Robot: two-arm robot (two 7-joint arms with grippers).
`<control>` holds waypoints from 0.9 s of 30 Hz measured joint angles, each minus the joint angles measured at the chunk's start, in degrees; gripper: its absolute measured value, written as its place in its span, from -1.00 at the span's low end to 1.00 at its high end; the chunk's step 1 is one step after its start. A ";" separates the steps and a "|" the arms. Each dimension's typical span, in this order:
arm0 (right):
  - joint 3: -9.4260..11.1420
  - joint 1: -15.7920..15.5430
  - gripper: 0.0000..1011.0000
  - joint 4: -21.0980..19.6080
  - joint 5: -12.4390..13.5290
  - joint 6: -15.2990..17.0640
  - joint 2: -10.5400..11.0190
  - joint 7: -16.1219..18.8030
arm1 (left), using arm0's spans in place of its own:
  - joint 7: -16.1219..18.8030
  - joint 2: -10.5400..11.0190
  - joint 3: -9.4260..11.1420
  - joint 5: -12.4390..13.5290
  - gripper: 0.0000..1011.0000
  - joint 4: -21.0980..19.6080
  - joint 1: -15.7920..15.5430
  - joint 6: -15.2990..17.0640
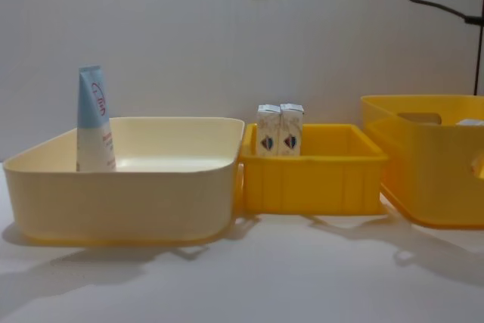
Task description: Bimanual collaborative sorting of washing and personal care products
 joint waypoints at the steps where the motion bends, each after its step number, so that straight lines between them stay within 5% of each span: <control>1: -0.20 0.21 0.98 0.11 0.11 0.39 0.00 0.30 | 0.09 0.06 0.01 0.00 -0.60 -0.10 0.05 0.01; 15: -4.46 4.67 0.98 1.97 2.34 9.22 1.28 7.36 | 1.40 1.26 0.21 -0.27 -0.60 -1.59 1.07 0.13; 27: -6.77 6.94 0.98 4.84 2.33 6.87 0.05 8.16 | 1.91 1.86 0.50 -0.88 -0.60 -2.23 1.87 0.43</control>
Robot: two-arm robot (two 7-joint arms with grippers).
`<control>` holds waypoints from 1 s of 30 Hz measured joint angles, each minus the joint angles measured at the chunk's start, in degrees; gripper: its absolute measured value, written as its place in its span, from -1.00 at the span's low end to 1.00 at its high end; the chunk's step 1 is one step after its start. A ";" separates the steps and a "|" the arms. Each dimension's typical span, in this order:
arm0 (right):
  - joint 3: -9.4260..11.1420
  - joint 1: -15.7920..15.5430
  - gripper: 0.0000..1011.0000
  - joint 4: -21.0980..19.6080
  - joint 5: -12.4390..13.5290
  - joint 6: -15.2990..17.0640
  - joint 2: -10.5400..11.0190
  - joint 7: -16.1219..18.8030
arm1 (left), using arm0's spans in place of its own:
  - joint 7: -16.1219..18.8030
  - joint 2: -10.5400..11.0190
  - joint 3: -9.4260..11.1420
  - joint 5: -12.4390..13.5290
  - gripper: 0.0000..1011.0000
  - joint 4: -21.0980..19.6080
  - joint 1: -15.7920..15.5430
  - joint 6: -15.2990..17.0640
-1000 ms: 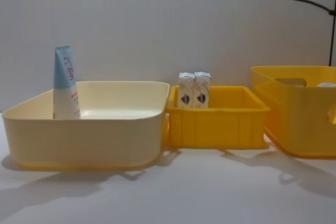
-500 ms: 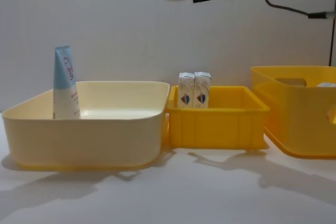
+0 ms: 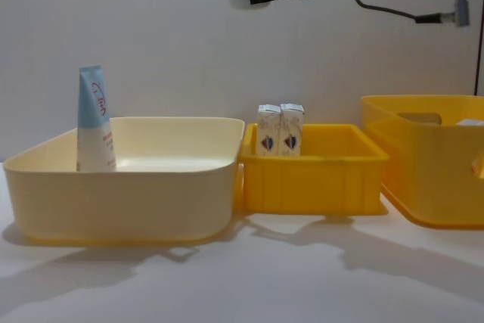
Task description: Bimanual collaborative sorting of washing and personal care products
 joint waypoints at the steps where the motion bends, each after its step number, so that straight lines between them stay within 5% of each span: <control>1: -0.10 0.12 0.98 0.19 -0.02 -0.36 -0.10 -0.04 | 0.04 0.08 0.03 -0.09 -0.60 -0.10 0.11 0.08; 30: -4.75 3.01 0.98 5.37 -3.21 -6.98 -2.20 -3.26 | 0.42 0.97 0.51 -1.11 -0.60 -1.06 1.33 0.93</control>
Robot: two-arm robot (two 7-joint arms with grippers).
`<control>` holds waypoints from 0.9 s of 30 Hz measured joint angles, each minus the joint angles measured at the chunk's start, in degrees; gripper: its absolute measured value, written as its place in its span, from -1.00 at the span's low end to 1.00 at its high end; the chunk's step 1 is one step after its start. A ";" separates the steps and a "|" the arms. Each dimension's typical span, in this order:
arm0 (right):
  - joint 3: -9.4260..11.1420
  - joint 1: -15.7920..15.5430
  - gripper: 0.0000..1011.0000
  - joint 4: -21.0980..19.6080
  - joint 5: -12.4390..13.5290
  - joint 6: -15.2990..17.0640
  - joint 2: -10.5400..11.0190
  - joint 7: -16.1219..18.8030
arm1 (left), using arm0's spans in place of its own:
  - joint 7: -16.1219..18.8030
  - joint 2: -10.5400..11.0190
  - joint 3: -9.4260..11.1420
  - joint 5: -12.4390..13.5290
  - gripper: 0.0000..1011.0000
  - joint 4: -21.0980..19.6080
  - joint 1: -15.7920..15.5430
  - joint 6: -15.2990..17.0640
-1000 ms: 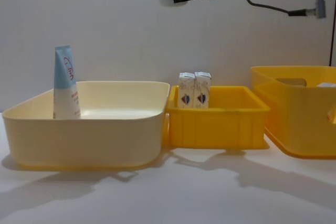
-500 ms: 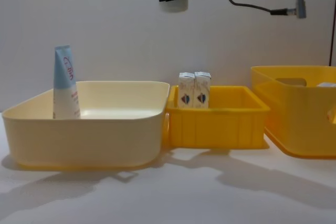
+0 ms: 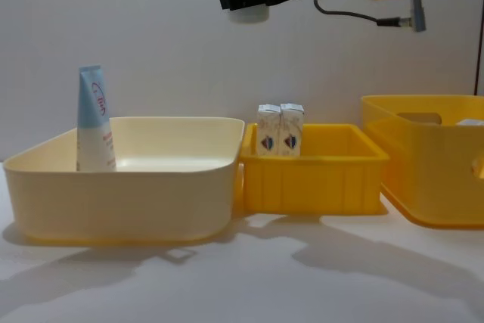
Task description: Bimanual collaborative sorting of washing and personal care products
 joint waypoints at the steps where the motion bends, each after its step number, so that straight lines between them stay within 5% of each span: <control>1: -0.03 0.02 0.98 0.04 -0.05 -0.11 -0.02 -0.13 | 0.01 0.01 0.01 -0.02 -0.60 -0.01 0.01 0.01; 27: -0.73 0.51 0.91 2.19 0.27 -1.88 -1.90 -3.08 | 0.24 -0.21 0.26 0.43 -0.60 0.55 -0.14 -0.15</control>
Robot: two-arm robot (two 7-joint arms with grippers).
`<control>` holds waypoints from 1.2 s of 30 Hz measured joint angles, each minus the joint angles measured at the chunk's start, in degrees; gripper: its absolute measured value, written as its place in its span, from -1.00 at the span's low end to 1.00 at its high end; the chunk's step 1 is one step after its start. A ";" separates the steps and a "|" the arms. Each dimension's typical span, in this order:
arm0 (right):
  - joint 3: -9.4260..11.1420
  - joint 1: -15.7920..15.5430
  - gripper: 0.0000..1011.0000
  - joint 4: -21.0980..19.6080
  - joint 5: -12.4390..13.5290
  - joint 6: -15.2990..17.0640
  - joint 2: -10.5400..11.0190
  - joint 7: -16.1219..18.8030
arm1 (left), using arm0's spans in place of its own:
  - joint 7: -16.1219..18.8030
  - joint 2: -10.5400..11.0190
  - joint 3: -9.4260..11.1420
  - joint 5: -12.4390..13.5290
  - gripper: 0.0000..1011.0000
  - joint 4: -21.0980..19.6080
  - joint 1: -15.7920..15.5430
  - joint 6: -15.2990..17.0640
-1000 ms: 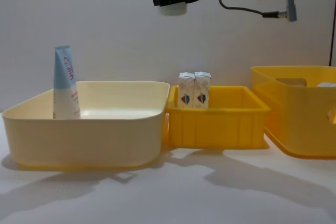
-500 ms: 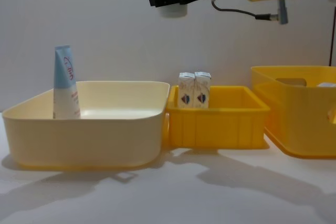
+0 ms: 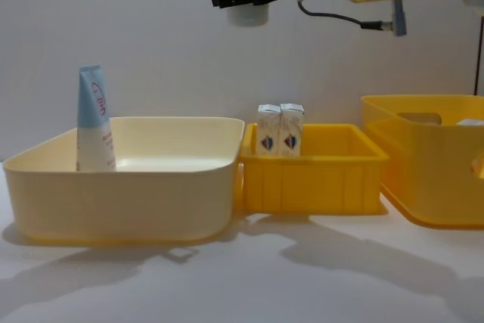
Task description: Bimanual collaborative sorting of washing and personal care products
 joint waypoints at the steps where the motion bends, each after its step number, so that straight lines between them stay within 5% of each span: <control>1: -0.01 0.01 0.83 0.04 0.02 -0.02 -0.03 -0.04 | 0.01 0.00 0.00 0.02 -0.60 0.01 -0.01 -0.01; 12: -0.09 0.06 0.37 0.22 0.13 -0.17 -0.24 -0.25 | 0.06 -0.05 0.02 0.15 -0.60 0.09 -0.07 -0.08; 36: -0.08 0.09 0.28 0.34 0.18 -0.27 -0.35 -0.40 | 0.05 -0.09 0.02 0.24 -0.60 0.15 -0.07 -0.10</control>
